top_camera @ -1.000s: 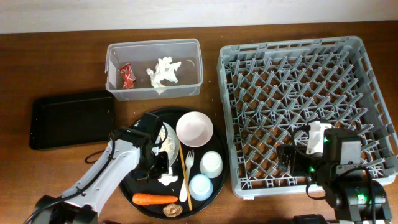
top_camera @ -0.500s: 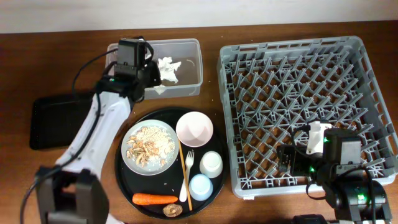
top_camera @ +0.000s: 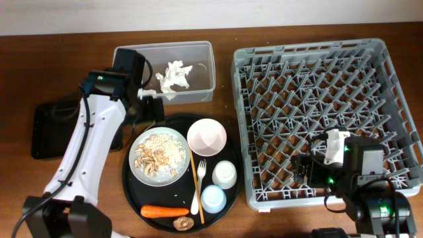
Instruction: Sort waste into correct bins and load items into the dishwasher rack
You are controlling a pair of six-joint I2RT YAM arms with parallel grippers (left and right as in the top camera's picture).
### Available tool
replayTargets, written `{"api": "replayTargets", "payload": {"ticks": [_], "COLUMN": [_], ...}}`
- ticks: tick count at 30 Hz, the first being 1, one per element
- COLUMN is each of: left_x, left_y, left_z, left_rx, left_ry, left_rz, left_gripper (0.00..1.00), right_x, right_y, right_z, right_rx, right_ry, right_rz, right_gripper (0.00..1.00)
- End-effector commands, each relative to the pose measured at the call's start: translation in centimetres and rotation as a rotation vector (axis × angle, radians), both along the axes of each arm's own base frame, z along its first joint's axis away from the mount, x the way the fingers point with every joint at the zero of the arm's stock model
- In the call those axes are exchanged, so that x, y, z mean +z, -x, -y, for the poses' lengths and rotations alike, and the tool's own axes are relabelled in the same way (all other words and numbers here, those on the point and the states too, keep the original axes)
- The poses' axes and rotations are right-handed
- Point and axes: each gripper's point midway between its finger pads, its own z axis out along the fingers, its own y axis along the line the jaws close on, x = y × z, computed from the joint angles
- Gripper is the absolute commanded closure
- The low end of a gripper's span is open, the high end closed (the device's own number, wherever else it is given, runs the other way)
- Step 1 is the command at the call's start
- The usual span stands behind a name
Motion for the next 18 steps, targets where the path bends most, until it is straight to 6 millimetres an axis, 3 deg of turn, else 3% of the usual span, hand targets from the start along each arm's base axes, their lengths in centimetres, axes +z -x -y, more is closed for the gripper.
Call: {"api": "replayTargets", "payload": {"ticks": [1,4,9,12,16,18], "left_x": [0.1,0.1,0.0,0.0,0.0,0.0], "left_y": [3.4,4.1,4.9,5.5,5.5,5.5], "left_z": [-1.6,-4.8,-10.4,-12.5,-12.7,-12.7], "left_rx": [0.067,0.217,0.42,0.504,0.512,0.512], "left_ry": [-0.021,0.012,0.056,0.09,0.09,0.09], "left_rz": [-0.121,-0.153,-0.157,-0.155,-0.155,-0.154], "left_gripper": [0.01,0.01,0.01,0.01,0.01,0.01], "right_x": [0.8,1.2,4.5,5.0,2.7,1.2], "right_y": [0.2,0.5,-0.8,-1.4,-0.1,1.3], "right_z": [-1.7,-1.8,-2.6,-6.6,-11.3,-14.6], "right_rx": [0.059,0.058,0.12,0.282,0.431,0.567], "right_ry": [-0.08,-0.083,-0.058,-0.041,0.039,0.1], "right_rz": [0.012,-0.04,-0.131,-0.182,-0.269,-0.303], "right_gripper": [0.02,0.02,0.02,0.02,0.02,0.02]}}
